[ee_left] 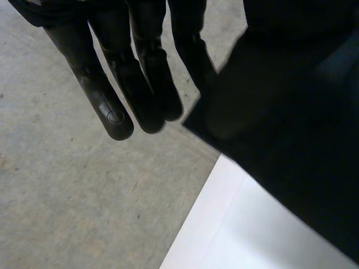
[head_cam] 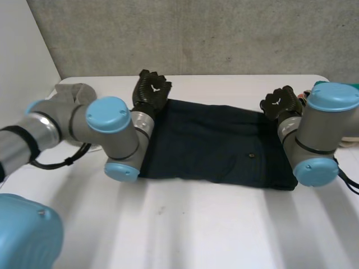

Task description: Fold the laundry.

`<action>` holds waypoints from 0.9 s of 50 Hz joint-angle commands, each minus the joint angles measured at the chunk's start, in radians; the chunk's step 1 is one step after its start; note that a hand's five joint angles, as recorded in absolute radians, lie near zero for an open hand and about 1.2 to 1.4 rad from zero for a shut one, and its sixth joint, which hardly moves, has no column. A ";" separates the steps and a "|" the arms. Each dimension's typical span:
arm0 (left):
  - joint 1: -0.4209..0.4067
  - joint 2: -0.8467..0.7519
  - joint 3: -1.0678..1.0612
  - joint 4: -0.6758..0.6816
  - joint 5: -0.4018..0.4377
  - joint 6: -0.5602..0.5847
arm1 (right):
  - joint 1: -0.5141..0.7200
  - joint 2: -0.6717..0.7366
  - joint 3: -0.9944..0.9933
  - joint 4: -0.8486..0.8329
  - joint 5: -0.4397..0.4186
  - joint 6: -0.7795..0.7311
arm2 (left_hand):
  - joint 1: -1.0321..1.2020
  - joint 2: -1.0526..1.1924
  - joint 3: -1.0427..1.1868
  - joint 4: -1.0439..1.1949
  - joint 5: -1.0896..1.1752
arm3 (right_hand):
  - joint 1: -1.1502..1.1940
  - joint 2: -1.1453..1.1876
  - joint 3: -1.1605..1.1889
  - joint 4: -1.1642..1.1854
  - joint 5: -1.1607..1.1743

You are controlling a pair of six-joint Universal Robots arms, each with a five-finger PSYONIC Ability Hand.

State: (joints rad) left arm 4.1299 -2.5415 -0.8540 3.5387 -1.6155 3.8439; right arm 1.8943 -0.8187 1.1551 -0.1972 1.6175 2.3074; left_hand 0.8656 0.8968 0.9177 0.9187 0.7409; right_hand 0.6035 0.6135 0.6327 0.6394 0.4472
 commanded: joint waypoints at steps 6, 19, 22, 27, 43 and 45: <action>-0.083 0.016 0.008 0.108 -0.039 -0.021 | -0.007 -0.032 -0.042 -0.001 0.133 0.093 | -0.691 -0.722 -0.743 -0.744 -0.741 | -0.429 -0.439 -0.458 -0.465 -0.447; -0.088 0.371 -0.410 0.108 -0.089 -0.144 | -0.067 -0.382 0.422 0.219 -0.085 0.444 | -0.691 -0.722 -0.743 -0.744 -0.741 | -0.428 -0.438 -0.457 -0.464 -0.446; -0.091 0.400 -0.473 0.118 -0.084 -0.173 | -0.084 -0.382 0.485 0.216 -0.126 0.507 | -0.691 -0.722 -0.743 -0.744 -0.741 | -0.413 -0.423 -0.442 -0.449 -0.431; -0.096 0.403 -0.508 0.120 -0.084 -0.187 | -0.083 -0.334 0.531 0.129 -0.156 0.521 | -0.691 -0.722 -0.743 -0.744 -0.741 | -0.366 -0.376 -0.395 -0.402 -0.384; -0.097 0.497 -0.577 0.118 -0.087 -0.190 | -0.118 -0.431 0.618 -0.105 0.033 -0.107 | -0.691 -0.722 -0.743 -0.744 -0.741 | 0.793 0.783 0.764 0.757 0.775; -0.096 0.510 -0.586 0.118 -0.087 -0.195 | -0.107 -0.430 0.607 -0.116 0.032 -0.225 | -0.691 -0.722 -0.743 -0.744 -0.741 | 0.793 0.783 0.764 0.757 0.775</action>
State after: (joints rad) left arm 4.0283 -2.0927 -1.4036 3.6542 -1.7070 3.6549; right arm 1.7939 -1.1863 1.7445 -0.2876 1.6270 2.4246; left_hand 0.1903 0.2098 0.2149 0.2044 0.0483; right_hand 1.0873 1.1634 1.1673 1.1960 0.9791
